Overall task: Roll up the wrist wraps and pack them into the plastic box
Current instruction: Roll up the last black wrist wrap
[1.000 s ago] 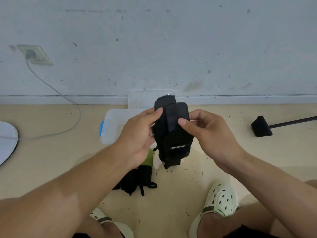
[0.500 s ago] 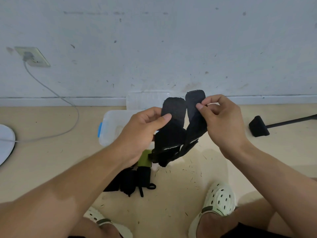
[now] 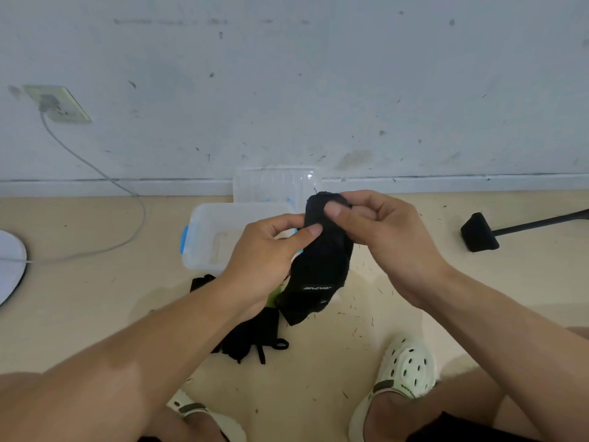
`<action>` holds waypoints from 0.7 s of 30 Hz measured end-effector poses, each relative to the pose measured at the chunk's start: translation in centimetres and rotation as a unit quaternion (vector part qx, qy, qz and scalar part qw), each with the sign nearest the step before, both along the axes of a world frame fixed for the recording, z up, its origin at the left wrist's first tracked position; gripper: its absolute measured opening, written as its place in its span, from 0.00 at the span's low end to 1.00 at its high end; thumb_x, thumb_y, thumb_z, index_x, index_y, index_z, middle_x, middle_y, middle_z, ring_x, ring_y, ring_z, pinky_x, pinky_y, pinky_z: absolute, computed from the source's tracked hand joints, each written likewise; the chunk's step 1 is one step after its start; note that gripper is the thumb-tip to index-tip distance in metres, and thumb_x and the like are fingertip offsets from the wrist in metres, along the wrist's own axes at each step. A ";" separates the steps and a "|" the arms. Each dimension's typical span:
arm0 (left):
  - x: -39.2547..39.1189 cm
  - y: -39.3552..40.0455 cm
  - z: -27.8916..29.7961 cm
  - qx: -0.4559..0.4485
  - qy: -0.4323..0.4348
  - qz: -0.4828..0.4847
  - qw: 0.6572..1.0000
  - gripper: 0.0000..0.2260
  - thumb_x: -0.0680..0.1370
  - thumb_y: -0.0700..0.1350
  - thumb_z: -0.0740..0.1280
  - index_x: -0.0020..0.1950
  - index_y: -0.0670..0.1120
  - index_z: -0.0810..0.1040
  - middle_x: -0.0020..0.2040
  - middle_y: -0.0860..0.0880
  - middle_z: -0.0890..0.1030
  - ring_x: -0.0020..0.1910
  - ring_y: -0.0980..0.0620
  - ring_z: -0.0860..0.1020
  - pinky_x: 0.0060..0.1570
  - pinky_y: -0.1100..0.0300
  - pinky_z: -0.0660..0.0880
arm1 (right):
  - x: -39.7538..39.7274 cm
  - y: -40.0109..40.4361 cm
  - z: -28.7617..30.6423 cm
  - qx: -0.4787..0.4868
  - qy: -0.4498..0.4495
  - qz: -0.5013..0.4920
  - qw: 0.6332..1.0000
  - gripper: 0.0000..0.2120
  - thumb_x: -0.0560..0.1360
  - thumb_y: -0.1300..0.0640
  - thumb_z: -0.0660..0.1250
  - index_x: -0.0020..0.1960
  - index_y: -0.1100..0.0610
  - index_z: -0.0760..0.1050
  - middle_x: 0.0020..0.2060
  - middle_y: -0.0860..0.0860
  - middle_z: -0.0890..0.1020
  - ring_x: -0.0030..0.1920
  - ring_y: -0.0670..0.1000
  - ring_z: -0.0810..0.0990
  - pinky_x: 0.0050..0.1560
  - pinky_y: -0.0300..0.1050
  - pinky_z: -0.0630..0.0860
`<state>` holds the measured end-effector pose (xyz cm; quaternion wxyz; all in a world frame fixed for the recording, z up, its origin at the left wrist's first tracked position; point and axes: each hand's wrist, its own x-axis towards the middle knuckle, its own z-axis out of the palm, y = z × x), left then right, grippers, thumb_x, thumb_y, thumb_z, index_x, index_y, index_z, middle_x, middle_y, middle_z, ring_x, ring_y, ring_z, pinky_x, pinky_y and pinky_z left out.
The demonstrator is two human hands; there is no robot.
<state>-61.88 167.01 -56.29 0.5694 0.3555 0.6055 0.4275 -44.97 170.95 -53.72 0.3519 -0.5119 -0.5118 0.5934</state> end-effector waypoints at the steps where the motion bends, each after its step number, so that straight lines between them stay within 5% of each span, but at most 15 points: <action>1: 0.1 0.0 0.0 0.001 -0.005 -0.002 1.000 0.06 0.80 0.47 0.72 0.53 0.48 0.87 0.51 0.48 0.88 0.54 0.47 0.86 0.55 0.45 0.83 | -0.1 -0.1 0.0 0.004 0.011 -0.006 1.000 0.05 0.77 0.55 0.74 0.51 0.57 0.84 0.42 0.54 0.88 0.42 0.49 0.87 0.43 0.33 0.79; 6: 0.3 0.2 0.2 -0.007 -0.042 0.014 0.999 0.10 0.83 0.49 0.68 0.54 0.42 0.81 0.47 0.47 0.87 0.46 0.50 0.86 0.46 0.55 0.83 | 0.3 0.4 -0.6 0.019 0.010 -0.022 1.000 0.02 0.77 0.59 0.73 0.47 0.57 0.82 0.37 0.53 0.86 0.38 0.48 0.84 0.43 0.36 0.80; 12: 0.1 0.4 -0.1 0.011 -0.004 0.068 0.998 0.14 0.77 0.35 0.75 0.58 0.46 0.77 0.47 0.47 0.88 0.47 0.49 0.88 0.52 0.55 0.83 | 0.7 0.8 -0.7 0.039 -0.007 -0.037 0.999 0.03 0.80 0.57 0.71 0.49 0.56 0.82 0.43 0.54 0.88 0.45 0.48 0.85 0.60 0.48 0.81; 15: -0.2 0.7 0.6 0.027 -0.001 0.125 0.992 0.13 0.76 0.37 0.76 0.57 0.47 0.79 0.45 0.46 0.88 0.41 0.52 0.87 0.42 0.63 0.83 | 1.2 1.2 -0.5 0.057 -0.006 -0.103 0.993 0.04 0.81 0.55 0.70 0.50 0.55 0.79 0.40 0.61 0.85 0.43 0.52 0.82 0.59 0.53 0.80; 21: -0.7 1.4 1.6 0.054 0.068 0.120 0.989 0.12 0.75 0.45 0.78 0.55 0.52 0.80 0.43 0.54 0.88 0.28 0.58 0.78 0.32 0.67 0.74 | 1.4 1.4 -1.3 0.057 -0.138 -0.020 0.989 0.03 0.81 0.52 0.69 0.52 0.49 0.81 0.38 0.46 0.87 0.36 0.41 0.83 0.40 0.32 0.75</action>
